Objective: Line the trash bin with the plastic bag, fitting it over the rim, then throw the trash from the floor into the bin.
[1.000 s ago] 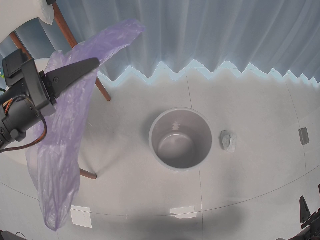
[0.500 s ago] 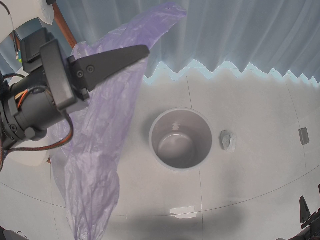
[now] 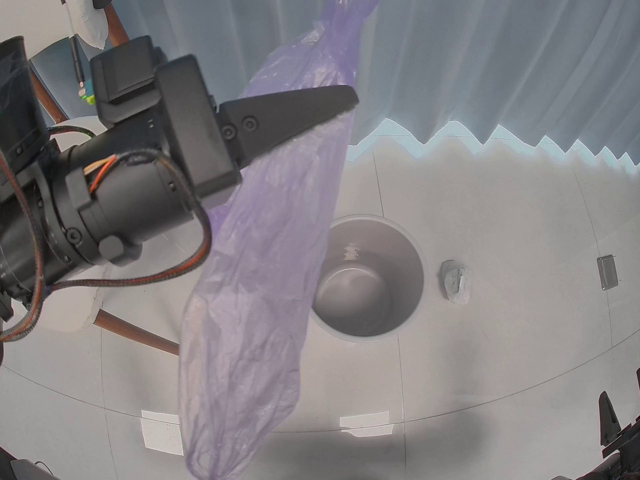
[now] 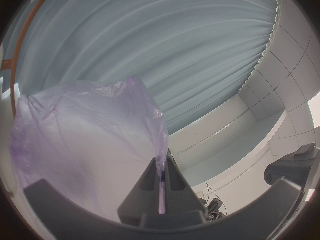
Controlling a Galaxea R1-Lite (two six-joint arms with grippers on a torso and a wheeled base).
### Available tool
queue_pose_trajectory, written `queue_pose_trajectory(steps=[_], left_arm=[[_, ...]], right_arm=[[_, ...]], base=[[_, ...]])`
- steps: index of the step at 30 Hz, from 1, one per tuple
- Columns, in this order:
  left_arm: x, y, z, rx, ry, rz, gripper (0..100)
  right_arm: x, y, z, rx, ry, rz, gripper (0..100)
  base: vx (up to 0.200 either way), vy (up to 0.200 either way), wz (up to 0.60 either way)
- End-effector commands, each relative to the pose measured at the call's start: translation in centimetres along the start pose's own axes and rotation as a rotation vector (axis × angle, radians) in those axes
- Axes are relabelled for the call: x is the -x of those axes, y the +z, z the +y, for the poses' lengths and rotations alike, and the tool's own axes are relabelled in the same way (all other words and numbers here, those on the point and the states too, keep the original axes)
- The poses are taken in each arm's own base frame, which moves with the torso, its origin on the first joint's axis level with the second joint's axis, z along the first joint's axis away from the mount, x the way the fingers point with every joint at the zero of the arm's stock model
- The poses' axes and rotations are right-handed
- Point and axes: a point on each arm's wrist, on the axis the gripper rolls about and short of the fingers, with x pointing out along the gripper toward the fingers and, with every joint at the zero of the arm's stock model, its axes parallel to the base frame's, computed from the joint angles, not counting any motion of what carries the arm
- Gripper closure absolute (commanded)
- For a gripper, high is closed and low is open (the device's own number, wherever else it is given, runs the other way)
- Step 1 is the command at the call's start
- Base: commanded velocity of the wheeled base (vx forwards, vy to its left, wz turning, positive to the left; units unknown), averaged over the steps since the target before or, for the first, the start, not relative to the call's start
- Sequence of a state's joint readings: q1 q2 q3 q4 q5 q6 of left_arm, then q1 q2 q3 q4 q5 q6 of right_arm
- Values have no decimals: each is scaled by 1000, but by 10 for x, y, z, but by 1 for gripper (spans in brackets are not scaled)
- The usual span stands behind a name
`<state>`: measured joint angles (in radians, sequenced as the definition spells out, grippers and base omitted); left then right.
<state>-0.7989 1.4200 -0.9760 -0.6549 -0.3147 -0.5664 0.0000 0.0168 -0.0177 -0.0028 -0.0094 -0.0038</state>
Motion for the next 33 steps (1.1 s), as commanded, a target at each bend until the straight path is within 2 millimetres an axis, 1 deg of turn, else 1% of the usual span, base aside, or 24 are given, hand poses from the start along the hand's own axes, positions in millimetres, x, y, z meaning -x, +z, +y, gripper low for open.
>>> queue_pose_trajectory(steps=[1,6,9,11,14,15,16,19,21,22,23,24,25,27,29,30,31,32,33], left_arm=[[-8,-3,6,5,12,13,100],[-9,-4,8,6,16,17,100],[-11,-8,14,10,36,31,100],[-13,-8,23,3,62,28,100],[-17,-10,44,-40,121,29,100],[-17,-10,46,-48,127,31,100],[-20,-16,62,-103,171,58,100],[-21,-23,89,-174,240,96,100],[-24,-26,101,-200,258,116,100],[-25,-26,102,-201,258,117,100],[-27,-27,113,-224,276,130,100],[-28,-27,115,-229,278,131,100],[-32,-28,120,-269,281,141,100],[-38,-27,124,-302,282,143,100],[-42,-26,126,-310,283,140,100],[-48,-23,128,-318,284,128,100],[-48,-23,128,-318,284,128,100],[-56,-15,130,-332,302,94,100],[-59,-10,133,-340,325,73,100]], right_arm=[[0,-5,0,1,0,1,0],[0,-5,0,1,0,1,0],[0,-5,0,1,0,1,0],[0,-5,0,1,0,1,0],[0,-5,0,1,0,1,0],[0,-5,0,1,0,1,0],[0,-5,0,1,0,1,0],[0,-5,0,1,0,1,0],[0,-5,0,1,0,1,0],[0,-5,0,1,0,1,0],[0,-5,0,1,0,1,0],[0,-5,0,1,0,1,0],[0,-5,0,1,0,1,0],[0,-5,0,1,0,1,0],[0,-5,0,1,0,1,0],[0,-5,0,1,0,1,0],[0,-5,0,1,0,1,0],[0,-5,0,1,0,1,0],[0,-5,0,1,0,1,0]], base=[[0,0,0],[0,0,0],[0,0,0],[0,0,0],[0,0,0],[0,0,0],[0,0,0],[0,0,0],[0,0,0],[0,0,0],[0,0,0],[0,0,0],[0,0,0],[0,0,0],[0,0,0],[0,0,0],[0,0,0],[0,0,0],[0,0,0]])
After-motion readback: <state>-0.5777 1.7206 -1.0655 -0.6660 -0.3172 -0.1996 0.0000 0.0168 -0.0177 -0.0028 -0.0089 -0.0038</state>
